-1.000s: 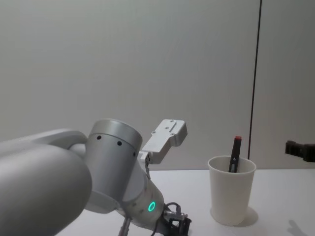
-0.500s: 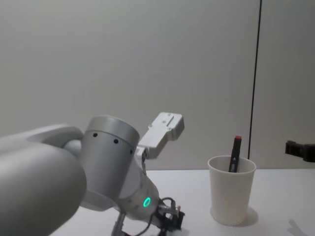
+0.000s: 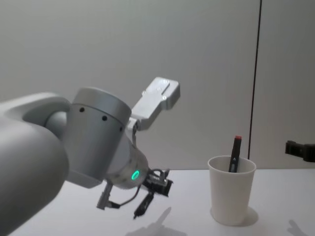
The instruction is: Place the pen into the pen holder.
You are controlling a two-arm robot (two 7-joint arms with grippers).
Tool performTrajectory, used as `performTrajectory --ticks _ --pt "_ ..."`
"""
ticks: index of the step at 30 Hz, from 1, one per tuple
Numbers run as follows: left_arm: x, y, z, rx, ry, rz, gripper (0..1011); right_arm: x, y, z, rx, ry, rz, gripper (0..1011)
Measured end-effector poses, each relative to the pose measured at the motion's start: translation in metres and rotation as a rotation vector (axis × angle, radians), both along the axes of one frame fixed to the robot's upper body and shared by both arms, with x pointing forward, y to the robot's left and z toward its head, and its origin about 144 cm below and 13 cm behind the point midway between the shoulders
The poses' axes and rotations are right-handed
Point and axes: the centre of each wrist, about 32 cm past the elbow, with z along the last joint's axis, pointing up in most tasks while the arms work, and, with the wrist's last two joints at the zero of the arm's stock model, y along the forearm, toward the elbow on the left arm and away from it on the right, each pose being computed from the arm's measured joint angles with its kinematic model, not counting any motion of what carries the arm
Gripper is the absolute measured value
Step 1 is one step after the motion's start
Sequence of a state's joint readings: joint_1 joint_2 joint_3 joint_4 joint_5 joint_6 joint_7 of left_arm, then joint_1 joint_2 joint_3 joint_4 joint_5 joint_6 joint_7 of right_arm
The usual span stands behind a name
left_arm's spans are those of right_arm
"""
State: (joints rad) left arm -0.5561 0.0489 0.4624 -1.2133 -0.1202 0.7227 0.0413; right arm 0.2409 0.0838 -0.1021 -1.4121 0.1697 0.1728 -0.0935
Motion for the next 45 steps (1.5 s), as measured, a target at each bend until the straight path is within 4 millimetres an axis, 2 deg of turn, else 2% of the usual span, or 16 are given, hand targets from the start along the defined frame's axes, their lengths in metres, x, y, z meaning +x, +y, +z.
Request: performTrajectory --ticks 14,45 --pt "-0.016 0.014 0.009 0.011 -0.206 -0.068 129 0.000 0.000 0.000 0.000 0.000 0.000 1002" --pt "-0.043 0.066 -0.013 -0.100 -0.709 -0.317 129 0.000 0.000 0.000 0.000 0.000 0.000 1001"
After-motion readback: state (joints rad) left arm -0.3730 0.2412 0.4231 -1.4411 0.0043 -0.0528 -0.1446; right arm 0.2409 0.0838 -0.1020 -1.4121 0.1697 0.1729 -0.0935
